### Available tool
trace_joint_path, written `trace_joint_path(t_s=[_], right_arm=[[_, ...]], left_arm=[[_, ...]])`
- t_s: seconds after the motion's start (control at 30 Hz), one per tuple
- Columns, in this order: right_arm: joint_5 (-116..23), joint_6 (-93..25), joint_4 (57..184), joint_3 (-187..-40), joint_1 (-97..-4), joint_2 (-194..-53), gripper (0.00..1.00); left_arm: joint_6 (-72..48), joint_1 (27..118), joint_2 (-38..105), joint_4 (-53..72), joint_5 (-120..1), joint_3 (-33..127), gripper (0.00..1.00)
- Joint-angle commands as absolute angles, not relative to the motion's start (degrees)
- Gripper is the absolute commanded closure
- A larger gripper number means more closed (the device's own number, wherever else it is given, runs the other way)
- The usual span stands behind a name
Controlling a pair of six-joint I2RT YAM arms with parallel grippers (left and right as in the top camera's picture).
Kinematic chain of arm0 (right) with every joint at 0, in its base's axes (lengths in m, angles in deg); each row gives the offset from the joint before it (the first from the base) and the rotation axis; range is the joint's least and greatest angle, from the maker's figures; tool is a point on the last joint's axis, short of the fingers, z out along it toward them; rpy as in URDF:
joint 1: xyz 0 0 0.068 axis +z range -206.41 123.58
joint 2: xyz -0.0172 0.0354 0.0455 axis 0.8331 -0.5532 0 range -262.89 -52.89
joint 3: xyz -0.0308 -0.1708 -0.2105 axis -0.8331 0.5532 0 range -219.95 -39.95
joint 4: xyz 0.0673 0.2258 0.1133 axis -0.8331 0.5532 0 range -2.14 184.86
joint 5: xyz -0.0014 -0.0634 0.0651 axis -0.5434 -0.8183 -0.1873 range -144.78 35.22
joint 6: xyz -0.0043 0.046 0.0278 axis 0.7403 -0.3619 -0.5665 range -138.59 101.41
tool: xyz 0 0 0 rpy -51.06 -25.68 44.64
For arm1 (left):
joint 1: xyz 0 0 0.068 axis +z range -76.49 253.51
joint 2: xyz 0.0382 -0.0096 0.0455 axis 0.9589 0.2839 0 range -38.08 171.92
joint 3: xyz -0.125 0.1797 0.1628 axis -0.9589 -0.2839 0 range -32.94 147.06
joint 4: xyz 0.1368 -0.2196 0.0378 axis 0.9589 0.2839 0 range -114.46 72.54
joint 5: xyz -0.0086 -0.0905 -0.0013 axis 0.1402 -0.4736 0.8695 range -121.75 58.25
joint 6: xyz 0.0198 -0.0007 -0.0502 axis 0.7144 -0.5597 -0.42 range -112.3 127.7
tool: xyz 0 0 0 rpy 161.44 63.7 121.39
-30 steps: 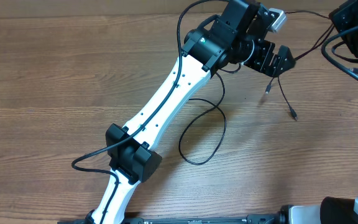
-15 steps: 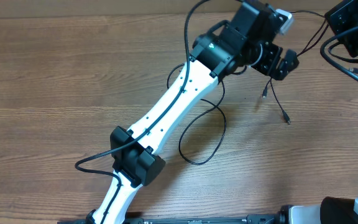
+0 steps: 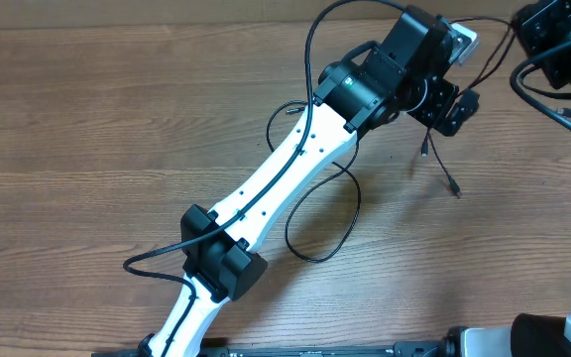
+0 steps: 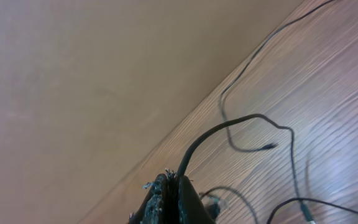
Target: Untangle cables
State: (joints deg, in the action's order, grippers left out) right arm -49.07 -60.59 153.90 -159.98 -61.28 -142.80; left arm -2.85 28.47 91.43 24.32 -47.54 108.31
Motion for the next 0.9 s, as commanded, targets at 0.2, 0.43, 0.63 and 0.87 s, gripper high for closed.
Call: trace_joint_path(t_s=[0.2, 0.43, 0.63, 0.87], right_arm=[[-40.11, -60.74, 153.48, -161.11, -61.43, -140.41, 0.96], [-44.76, -60.39, 153.46, -161.11, -61.43, -137.64, 0.96], [-50.27, -60.06, 154.36, -161.11, -61.43, -135.95, 0.96], [-49.18, -58.95, 155.89, -161.11, -61.43, -134.8, 0.96]], left_arm=[[-1.71, 28.49, 93.58, 21.54, -29.16, 108.51, 0.04], [-1.75, 29.3, 96.05, 22.04, -18.12, 108.51, 0.15], [-2.37, 31.05, 96.07, 23.16, -15.71, 108.51, 0.2], [-10.32, 34.53, 96.07, 24.82, -21.24, 108.51, 0.25]])
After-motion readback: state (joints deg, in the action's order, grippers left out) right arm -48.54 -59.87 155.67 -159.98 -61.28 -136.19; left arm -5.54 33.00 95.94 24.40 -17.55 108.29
